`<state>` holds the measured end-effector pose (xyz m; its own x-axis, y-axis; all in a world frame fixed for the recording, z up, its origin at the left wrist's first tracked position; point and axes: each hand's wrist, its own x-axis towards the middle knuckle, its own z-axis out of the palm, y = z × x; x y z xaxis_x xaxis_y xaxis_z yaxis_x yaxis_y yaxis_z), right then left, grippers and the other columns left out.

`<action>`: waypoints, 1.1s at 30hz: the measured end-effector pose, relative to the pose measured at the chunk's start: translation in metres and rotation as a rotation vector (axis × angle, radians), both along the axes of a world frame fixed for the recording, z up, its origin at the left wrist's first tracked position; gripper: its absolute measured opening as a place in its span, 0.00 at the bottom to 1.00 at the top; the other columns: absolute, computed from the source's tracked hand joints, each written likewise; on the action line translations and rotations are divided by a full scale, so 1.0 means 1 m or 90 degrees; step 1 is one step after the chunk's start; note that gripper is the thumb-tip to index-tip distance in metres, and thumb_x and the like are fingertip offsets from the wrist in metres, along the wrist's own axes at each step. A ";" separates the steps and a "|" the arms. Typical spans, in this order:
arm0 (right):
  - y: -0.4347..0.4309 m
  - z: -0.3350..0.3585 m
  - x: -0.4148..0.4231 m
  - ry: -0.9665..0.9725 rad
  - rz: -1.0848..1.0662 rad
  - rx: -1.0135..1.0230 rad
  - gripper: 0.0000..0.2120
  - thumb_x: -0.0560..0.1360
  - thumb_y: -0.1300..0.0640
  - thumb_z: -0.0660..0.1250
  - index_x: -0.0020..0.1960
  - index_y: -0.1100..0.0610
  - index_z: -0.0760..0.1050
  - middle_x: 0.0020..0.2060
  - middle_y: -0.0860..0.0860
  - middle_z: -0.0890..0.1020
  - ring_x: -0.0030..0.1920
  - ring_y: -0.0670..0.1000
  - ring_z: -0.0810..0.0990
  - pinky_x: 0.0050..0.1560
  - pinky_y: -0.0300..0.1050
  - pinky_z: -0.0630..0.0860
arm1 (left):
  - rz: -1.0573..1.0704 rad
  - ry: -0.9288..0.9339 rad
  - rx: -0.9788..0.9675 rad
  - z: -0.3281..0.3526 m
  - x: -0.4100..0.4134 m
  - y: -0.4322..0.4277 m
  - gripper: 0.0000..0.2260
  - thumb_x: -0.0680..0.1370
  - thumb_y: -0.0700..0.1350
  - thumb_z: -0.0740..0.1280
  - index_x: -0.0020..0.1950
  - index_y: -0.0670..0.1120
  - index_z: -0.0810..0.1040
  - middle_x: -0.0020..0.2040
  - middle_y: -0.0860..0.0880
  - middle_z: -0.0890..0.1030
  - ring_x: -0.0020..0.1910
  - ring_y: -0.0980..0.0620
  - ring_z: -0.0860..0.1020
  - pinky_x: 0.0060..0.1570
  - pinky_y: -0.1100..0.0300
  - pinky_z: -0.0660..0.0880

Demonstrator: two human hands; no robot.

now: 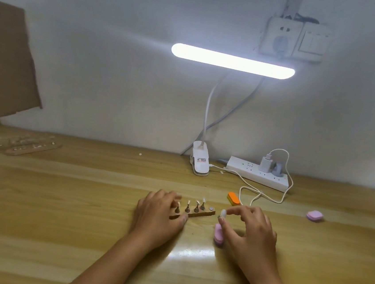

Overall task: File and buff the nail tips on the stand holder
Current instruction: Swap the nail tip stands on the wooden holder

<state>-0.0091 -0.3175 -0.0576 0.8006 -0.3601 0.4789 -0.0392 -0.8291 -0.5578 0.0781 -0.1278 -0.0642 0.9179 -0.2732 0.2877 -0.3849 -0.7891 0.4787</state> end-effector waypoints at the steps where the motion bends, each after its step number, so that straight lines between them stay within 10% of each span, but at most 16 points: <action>1: 0.000 -0.001 0.000 0.006 -0.002 0.002 0.10 0.70 0.49 0.76 0.45 0.40 0.76 0.47 0.43 0.76 0.50 0.49 0.75 0.49 0.48 0.66 | -0.018 -0.003 -0.003 0.000 -0.001 -0.001 0.17 0.75 0.59 0.68 0.64 0.61 0.75 0.50 0.61 0.72 0.61 0.56 0.71 0.58 0.60 0.65; 33: 0.002 -0.002 0.002 -0.066 0.040 -0.136 0.12 0.68 0.55 0.77 0.50 0.45 0.81 0.53 0.44 0.78 0.52 0.50 0.74 0.49 0.48 0.67 | -0.173 -0.163 -0.060 0.005 -0.017 -0.007 0.09 0.74 0.52 0.70 0.55 0.59 0.81 0.47 0.63 0.71 0.47 0.63 0.72 0.54 0.71 0.60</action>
